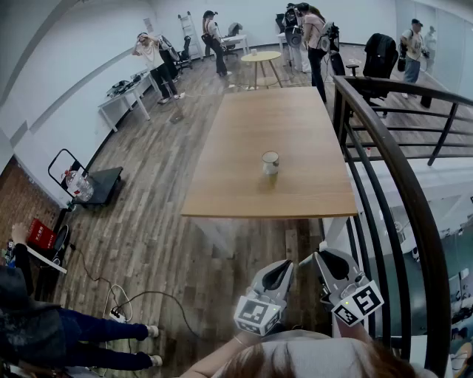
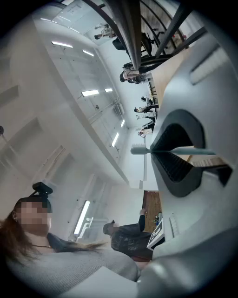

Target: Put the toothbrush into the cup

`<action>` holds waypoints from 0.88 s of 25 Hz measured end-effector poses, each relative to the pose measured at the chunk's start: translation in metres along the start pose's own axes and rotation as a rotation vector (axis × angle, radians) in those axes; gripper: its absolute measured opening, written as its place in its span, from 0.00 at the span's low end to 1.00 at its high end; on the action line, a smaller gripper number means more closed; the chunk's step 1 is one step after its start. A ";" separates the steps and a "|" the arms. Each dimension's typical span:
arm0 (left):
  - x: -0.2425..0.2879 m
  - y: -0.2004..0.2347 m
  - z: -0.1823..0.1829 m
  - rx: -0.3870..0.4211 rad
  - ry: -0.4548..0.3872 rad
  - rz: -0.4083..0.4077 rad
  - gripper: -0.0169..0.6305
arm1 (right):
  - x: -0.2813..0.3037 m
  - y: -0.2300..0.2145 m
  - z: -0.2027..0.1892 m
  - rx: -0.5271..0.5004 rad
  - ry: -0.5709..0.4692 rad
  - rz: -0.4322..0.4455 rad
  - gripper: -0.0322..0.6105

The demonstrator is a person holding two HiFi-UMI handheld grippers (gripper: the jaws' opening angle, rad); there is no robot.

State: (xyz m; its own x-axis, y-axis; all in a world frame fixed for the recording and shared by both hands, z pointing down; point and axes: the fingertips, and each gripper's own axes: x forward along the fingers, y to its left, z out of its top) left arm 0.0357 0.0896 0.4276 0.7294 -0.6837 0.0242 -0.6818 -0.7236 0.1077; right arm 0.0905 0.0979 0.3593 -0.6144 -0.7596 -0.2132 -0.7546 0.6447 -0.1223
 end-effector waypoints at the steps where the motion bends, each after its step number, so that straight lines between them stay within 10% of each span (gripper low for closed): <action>1: 0.000 0.000 0.000 0.002 -0.001 0.004 0.03 | -0.001 0.001 0.000 -0.003 0.000 0.002 0.07; 22: -0.007 -0.006 -0.001 -0.001 -0.011 0.034 0.03 | -0.011 0.011 0.018 -0.011 -0.091 0.059 0.07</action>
State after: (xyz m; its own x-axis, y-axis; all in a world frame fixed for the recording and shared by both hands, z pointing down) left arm 0.0342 0.0989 0.4278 0.7049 -0.7091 0.0167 -0.7063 -0.6996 0.1081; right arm 0.0929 0.1146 0.3433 -0.6350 -0.7088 -0.3071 -0.7203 0.6869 -0.0961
